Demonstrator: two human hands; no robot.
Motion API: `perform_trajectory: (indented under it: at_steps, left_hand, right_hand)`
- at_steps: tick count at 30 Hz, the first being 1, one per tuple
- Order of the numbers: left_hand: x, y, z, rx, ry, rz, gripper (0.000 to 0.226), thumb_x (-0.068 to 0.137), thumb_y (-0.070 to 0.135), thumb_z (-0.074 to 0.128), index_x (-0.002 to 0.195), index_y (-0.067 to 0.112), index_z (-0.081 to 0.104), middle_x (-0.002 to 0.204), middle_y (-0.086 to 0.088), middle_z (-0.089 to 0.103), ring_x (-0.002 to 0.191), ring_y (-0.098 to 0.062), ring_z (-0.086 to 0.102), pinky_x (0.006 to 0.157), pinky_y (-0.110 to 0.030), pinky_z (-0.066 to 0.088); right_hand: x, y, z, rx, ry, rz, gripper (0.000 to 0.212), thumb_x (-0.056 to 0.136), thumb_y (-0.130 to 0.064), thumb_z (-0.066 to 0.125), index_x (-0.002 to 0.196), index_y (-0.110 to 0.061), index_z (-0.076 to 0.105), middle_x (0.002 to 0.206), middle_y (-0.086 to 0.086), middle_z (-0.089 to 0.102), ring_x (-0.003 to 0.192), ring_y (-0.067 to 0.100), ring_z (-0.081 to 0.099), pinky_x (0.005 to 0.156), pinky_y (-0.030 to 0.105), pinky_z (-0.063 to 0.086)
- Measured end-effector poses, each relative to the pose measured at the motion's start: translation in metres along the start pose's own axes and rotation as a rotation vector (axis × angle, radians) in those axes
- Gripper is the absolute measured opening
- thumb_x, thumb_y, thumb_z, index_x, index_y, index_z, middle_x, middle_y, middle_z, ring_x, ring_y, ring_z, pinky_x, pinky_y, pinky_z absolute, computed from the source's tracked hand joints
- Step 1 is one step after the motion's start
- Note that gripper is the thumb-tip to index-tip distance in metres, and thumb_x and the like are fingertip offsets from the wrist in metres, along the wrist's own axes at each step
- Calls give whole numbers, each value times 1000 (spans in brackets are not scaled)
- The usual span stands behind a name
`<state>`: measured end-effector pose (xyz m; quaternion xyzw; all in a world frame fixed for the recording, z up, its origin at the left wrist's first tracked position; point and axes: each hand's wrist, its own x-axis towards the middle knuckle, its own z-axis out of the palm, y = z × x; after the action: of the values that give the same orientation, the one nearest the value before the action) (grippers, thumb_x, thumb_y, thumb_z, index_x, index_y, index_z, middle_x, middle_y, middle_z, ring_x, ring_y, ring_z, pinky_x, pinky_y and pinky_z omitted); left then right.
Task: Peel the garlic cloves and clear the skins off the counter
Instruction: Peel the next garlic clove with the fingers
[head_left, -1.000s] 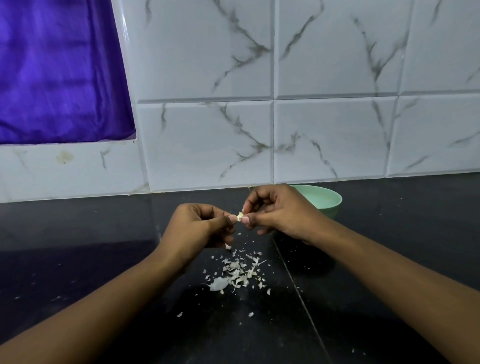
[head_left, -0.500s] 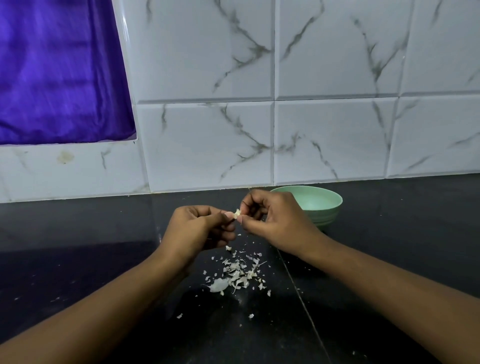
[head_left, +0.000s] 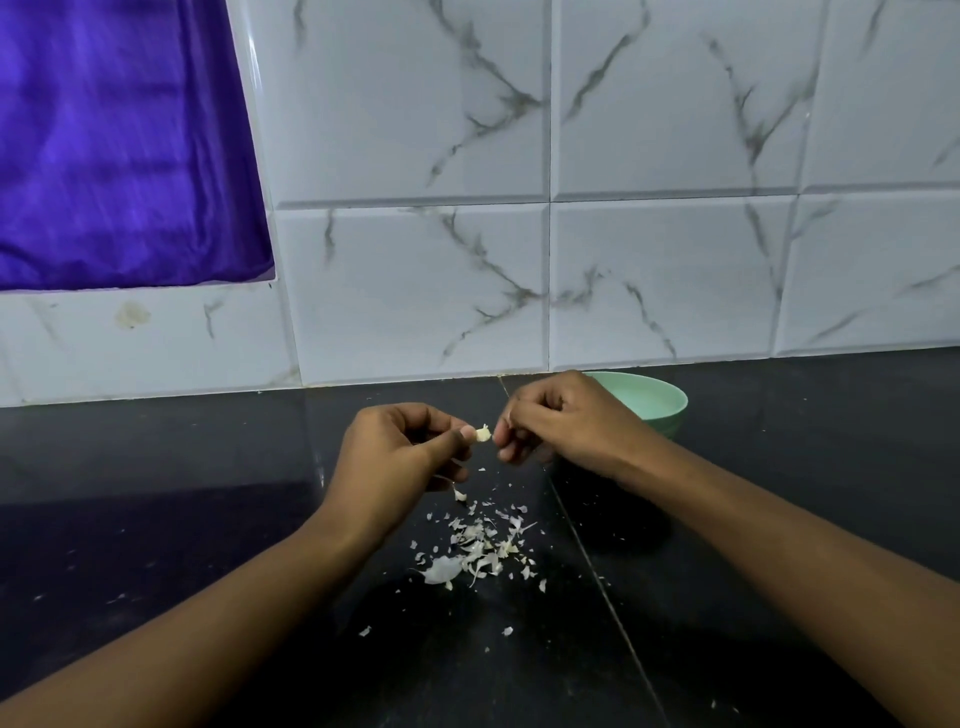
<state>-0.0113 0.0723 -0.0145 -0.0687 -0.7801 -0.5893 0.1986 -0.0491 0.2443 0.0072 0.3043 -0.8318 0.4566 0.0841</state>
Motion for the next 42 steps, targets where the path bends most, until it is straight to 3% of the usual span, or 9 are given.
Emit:
perform_trajectory:
  at_steps: [3,9,14,18,21,27,32,37,42]
  left_hand:
    - [-2,1,-1,183,21,111,9,82,17,73,73,16,72,65,-2,72,57,-14,70,56,-24,55]
    - [-5,1,-3,425,22,250,10,79,32,75,70,30,71,60,10,70,55,1,66,61,-22,53]
    - [-6,2,-3,482,14,303,12,78,33,75,68,36,69,61,24,66,57,6,64,58,-14,49]
    - [-6,1,-3,498,4,314,8,76,33,76,70,32,72,58,18,67,57,6,64,57,-18,50]
    - [-6,0,-3,517,5,318,9,76,34,76,69,29,73,58,16,67,57,6,63,57,-18,50]
    - [-4,-1,-1,437,-28,271,13,78,29,76,66,29,71,58,11,69,55,4,64,55,-11,47]
    - [-2,-4,0,303,-63,168,12,80,23,74,69,21,73,60,3,71,53,-5,64,60,-29,56]
    - [-2,-3,-2,255,-88,168,11,81,20,73,70,19,73,61,1,71,56,-8,66,62,-30,57]
    - [-2,1,-2,72,-154,129,5,82,14,71,78,12,71,67,-7,72,62,-15,70,62,-29,58]
  right_hand:
    - [1,1,-6,32,-37,1,10,88,-17,65,81,-16,71,75,2,73,71,11,69,62,18,48]
    - [1,-1,-12,-121,-75,-53,5,81,-15,74,84,-18,73,74,5,73,72,16,70,77,40,58]
    - [0,-4,-10,-248,-97,-75,6,80,-13,73,79,-19,73,66,-2,71,63,2,66,66,19,52]
    - [-1,-7,-8,-347,-109,-128,4,80,-14,72,83,-17,73,67,-8,69,62,-2,64,64,12,48]
    - [-2,-10,-7,-435,-113,-167,7,79,-19,72,86,-17,74,67,-11,66,64,0,61,65,14,47]
    - [-5,-17,0,-656,-66,-234,14,83,-28,65,88,-17,73,80,-3,72,75,9,64,73,25,49]
    - [-5,-18,7,-800,-38,-299,19,85,-32,58,89,-17,70,80,1,71,76,17,63,75,29,49]
    - [-4,-13,8,-673,-25,-257,7,81,-25,67,75,-20,66,64,-11,62,62,5,57,65,20,44]
    - [-1,-1,3,102,-127,126,20,85,-6,65,67,-13,62,55,-1,62,47,8,58,48,18,47]
